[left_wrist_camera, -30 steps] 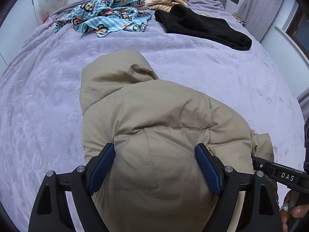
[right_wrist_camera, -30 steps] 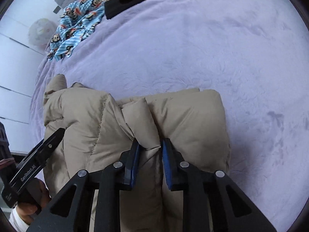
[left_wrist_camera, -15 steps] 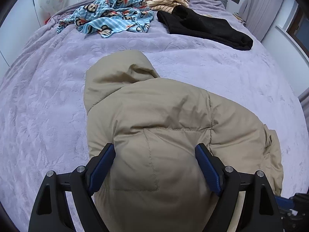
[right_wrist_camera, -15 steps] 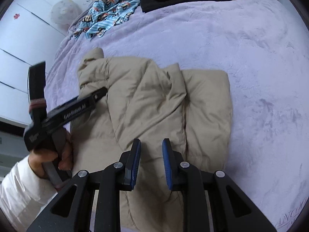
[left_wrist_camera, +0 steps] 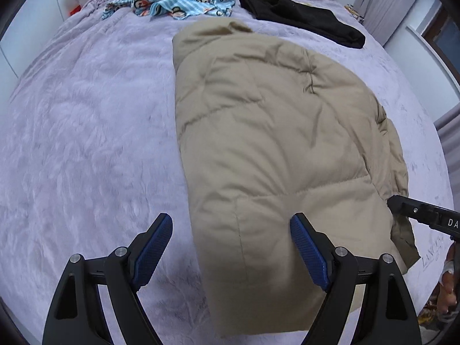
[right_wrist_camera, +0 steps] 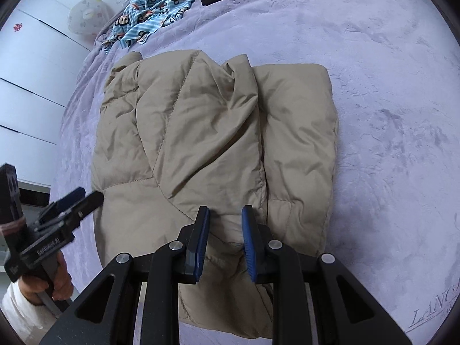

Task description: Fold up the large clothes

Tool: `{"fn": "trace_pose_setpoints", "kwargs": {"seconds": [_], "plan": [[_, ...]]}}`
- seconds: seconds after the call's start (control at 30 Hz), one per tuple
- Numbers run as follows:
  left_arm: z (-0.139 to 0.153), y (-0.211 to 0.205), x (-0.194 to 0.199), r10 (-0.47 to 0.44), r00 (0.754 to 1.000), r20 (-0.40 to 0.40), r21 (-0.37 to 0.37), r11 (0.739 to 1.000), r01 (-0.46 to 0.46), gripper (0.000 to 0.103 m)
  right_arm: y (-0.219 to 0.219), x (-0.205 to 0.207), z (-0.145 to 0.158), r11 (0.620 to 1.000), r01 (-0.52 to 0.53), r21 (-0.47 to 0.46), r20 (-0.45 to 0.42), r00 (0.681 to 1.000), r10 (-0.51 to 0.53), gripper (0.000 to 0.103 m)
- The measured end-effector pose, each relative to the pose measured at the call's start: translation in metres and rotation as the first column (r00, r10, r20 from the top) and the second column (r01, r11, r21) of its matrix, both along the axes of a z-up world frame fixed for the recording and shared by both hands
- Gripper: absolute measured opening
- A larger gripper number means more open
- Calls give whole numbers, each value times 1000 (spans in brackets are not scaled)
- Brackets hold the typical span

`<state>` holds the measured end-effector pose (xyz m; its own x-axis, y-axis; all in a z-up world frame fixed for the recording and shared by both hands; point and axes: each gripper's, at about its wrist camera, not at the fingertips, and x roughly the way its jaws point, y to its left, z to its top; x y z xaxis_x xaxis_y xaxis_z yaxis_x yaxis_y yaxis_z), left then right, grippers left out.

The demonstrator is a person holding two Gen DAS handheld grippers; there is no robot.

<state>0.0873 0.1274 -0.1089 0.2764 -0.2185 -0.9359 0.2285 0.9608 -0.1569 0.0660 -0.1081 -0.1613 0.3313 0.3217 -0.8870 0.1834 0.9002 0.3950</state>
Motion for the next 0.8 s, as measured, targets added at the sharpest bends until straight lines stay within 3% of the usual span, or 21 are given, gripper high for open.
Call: {"fn": "trace_pose_setpoints", "kwargs": {"seconds": [0.23, 0.63, 0.8], "plan": [[-1, 4, -10, 27, 1000, -11, 8, 1000, -27, 87, 3, -27, 6, 1000, -5, -7, -34, 999, 5, 24], [3, 4, -22, 5, 999, -40, 11, 1000, -4, 87, 4, -56, -19, 999, 51, -7, -127, 991, -52, 27], [6, 5, -25, 5, 999, -45, 3, 1000, -5, 87, 5, -62, -4, 998, 65, -21, -100, 993, -67, 27]]}}
